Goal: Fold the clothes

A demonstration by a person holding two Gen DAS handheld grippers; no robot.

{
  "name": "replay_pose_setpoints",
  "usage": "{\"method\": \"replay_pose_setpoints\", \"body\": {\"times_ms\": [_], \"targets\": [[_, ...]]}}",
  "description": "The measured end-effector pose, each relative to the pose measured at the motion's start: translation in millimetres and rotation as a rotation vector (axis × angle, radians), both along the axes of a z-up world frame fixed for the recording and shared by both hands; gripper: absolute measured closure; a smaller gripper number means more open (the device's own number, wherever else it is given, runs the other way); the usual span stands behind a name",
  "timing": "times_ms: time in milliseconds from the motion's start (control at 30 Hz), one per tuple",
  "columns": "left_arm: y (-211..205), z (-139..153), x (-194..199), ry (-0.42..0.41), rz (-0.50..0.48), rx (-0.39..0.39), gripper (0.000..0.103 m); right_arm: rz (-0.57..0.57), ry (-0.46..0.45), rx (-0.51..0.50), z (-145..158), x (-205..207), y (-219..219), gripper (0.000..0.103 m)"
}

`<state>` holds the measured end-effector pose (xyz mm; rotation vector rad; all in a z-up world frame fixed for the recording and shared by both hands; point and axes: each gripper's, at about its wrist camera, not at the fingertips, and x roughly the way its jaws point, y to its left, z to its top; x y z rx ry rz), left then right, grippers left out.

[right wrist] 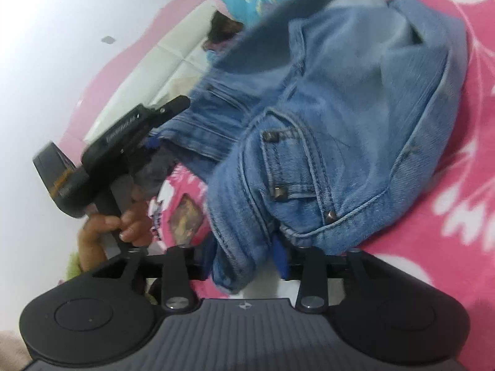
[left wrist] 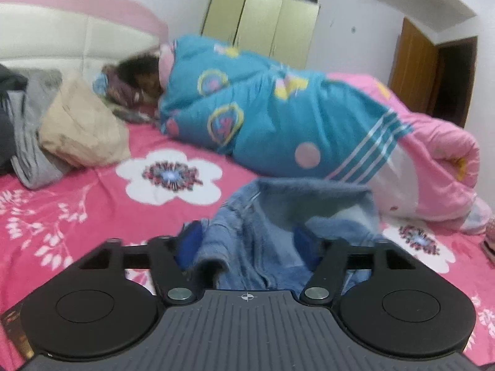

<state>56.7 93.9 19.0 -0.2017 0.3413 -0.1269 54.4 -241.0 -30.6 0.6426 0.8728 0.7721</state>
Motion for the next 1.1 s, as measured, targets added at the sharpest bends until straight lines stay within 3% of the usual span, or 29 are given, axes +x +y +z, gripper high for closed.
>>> {"method": "replay_pose_setpoints", "body": {"times_ms": [33,100,200,233,300,433,600,700,833,900,1100], "targets": [[-3,3,-10,-0.019,-0.017,-0.003,0.027,0.002,-0.017,-0.002,6,-6,-7,0.057],[-9,10,-29,-0.056,-0.056,-0.009,0.020,-0.019,-0.071,-0.015,20,-25,-25,0.028],[-24,15,-55,-0.105,-0.140,0.010,0.004,-0.041,-0.134,0.018,34,-51,-57,0.025],[-30,15,-64,-0.116,-0.165,0.020,0.003,-0.065,-0.141,0.033,36,-53,-68,0.023],[-47,9,-71,-0.096,-0.249,0.036,0.001,-0.137,-0.150,0.050,38,-53,-89,0.010],[-83,-13,-79,-0.030,-0.403,0.074,0.001,-0.325,-0.080,0.033,32,-31,-140,0.006],[-109,-47,-71,0.059,-0.447,0.123,0.001,-0.281,0.015,0.033,5,45,-126,0.005],[-107,-62,-72,0.064,-0.426,0.149,0.002,-0.244,0.068,0.032,-11,93,-115,0.003],[-97,-76,-67,0.073,-0.384,0.150,0.014,-0.195,0.138,0.031,-32,155,-101,0.000],[-91,-82,-60,0.091,-0.351,0.124,0.031,-0.170,0.173,0.030,-43,187,-93,0.000],[-72,-92,-50,0.123,-0.330,0.037,0.048,-0.020,0.135,0.017,-47,234,-39,0.000]]}}
